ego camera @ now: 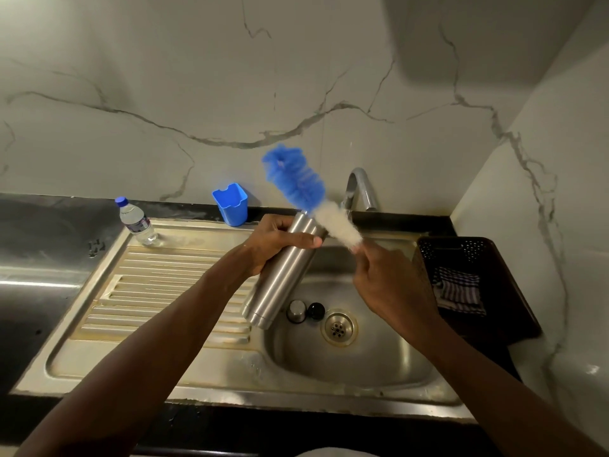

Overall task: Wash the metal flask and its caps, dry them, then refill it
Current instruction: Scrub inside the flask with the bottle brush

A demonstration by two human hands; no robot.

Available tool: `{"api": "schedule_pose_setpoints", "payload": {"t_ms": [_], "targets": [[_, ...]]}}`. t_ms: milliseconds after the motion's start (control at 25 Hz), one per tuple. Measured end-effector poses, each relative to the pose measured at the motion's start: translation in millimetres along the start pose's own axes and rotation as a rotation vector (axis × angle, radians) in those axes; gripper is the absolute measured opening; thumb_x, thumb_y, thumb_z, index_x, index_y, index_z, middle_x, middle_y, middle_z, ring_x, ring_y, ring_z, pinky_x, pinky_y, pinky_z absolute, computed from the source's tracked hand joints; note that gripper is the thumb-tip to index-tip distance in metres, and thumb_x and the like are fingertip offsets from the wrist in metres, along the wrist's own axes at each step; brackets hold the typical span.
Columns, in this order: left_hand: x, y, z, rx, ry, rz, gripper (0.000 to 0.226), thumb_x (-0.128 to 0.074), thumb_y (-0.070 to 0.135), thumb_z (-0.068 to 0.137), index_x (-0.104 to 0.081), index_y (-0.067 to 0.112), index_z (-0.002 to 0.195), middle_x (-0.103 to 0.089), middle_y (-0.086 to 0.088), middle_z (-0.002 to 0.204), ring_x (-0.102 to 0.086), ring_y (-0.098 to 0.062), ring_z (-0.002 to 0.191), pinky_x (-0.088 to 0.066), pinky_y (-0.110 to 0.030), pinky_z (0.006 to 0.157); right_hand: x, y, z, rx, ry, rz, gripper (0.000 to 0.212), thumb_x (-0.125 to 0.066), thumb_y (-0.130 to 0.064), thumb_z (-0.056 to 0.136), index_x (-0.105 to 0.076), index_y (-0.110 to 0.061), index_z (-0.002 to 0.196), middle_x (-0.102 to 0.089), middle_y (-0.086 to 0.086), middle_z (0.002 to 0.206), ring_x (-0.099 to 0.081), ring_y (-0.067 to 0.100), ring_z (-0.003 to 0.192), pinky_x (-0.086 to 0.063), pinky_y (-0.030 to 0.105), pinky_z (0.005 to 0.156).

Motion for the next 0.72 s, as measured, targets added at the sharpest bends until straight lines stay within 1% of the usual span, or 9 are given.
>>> {"api": "schedule_pose_setpoints", "payload": {"t_ms": [80,120,240,320,360,400,480,560,720], "targets": [[-4,8,1,-0.045,-0.027,-0.036,0.042,-0.089,0.040,0.058,-0.078,0.016,0.091,-0.075,-0.007,0.090,-0.071,-0.023,0.082,-0.059,-0.035,0.075,1,-14,19,0.061,0.080,0.020,0.025,-0.049,-0.028,0.106,-0.066,-0.012,0.115,-0.074,0.009,0.098,-0.071,0.022,0.086,-0.047,0.026,0.062],[-5,11,2,-0.055,-0.040,-0.050,0.040,-0.086,0.039,0.061,-0.078,0.017,0.093,-0.075,-0.008,0.092,-0.070,-0.024,0.083,-0.058,-0.035,0.075,1,-15,22,0.055,0.089,0.034,0.025,-0.049,-0.028,0.106,-0.066,-0.012,0.115,-0.074,0.009,0.100,-0.072,0.022,0.090,-0.049,0.025,0.064],[0,0,1,0.011,-0.067,-0.115,0.047,-0.072,0.037,0.078,-0.070,0.008,0.114,-0.074,-0.023,0.107,-0.069,-0.039,0.095,-0.055,-0.047,0.087,-3,2,0,-0.032,-0.013,0.030,0.027,-0.049,-0.027,0.106,-0.065,-0.011,0.119,-0.073,0.007,0.095,-0.071,0.018,0.082,-0.056,0.028,0.065],[-5,-9,-5,0.072,-0.107,-0.195,0.051,-0.061,0.037,0.086,-0.063,0.002,0.123,-0.072,-0.027,0.110,-0.069,-0.040,0.095,-0.055,-0.044,0.087,-5,7,-16,-0.048,-0.069,0.030,0.027,-0.049,-0.025,0.105,-0.067,-0.011,0.120,-0.072,0.005,0.090,-0.069,0.017,0.077,-0.055,0.029,0.065],[-8,-8,-7,0.078,-0.128,-0.221,0.056,-0.063,0.041,0.086,-0.061,0.001,0.124,-0.072,-0.026,0.109,-0.069,-0.037,0.093,-0.056,-0.043,0.084,-5,3,-10,-0.037,-0.049,0.042,0.026,-0.049,-0.024,0.105,-0.066,-0.012,0.120,-0.072,0.005,0.089,-0.070,0.018,0.078,-0.057,0.032,0.066],[-11,-3,-7,0.063,-0.149,-0.210,0.062,-0.069,0.046,0.082,-0.061,0.001,0.123,-0.072,-0.024,0.107,-0.069,-0.036,0.090,-0.058,-0.042,0.080,-2,-4,1,-0.012,-0.009,0.053,0.025,-0.050,-0.025,0.105,-0.066,-0.012,0.120,-0.071,0.005,0.088,-0.069,0.019,0.077,-0.056,0.033,0.064],[-14,13,-4,0.001,-0.146,-0.083,0.071,-0.086,0.052,0.066,-0.064,0.005,0.114,-0.073,-0.019,0.099,-0.071,-0.031,0.082,-0.062,-0.041,0.074,6,-21,22,0.030,0.060,0.063,0.021,-0.050,-0.025,0.105,-0.066,-0.013,0.113,-0.062,-0.002,0.077,-0.062,0.014,0.067,-0.045,0.025,0.055],[-10,22,-1,-0.006,-0.115,-0.002,0.068,-0.091,0.045,0.055,-0.065,0.010,0.107,-0.075,-0.011,0.089,-0.073,-0.026,0.076,-0.063,-0.039,0.072,11,-20,26,0.024,0.082,0.044,0.021,-0.050,-0.025,0.105,-0.065,-0.012,0.110,-0.057,-0.006,0.077,-0.055,0.010,0.064,-0.031,0.017,0.052],[3,9,-3,0.041,-0.016,0.024,0.073,-0.097,0.039,0.044,-0.071,0.007,0.104,-0.077,-0.011,0.091,-0.075,-0.028,0.080,-0.063,-0.041,0.074,4,14,-13,-0.100,-0.042,-0.065,0.028,-0.046,-0.027,0.107,-0.066,-0.013,0.120,-0.072,0.003,0.092,-0.049,0.008,0.067,-0.025,0.009,0.052]]}}
Point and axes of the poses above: each hand's wrist, its own z-axis towards the middle knuckle, its own x-axis out of the back of the hand, y = z × x, the point moved 5 cm from there along z, towards the middle knuckle
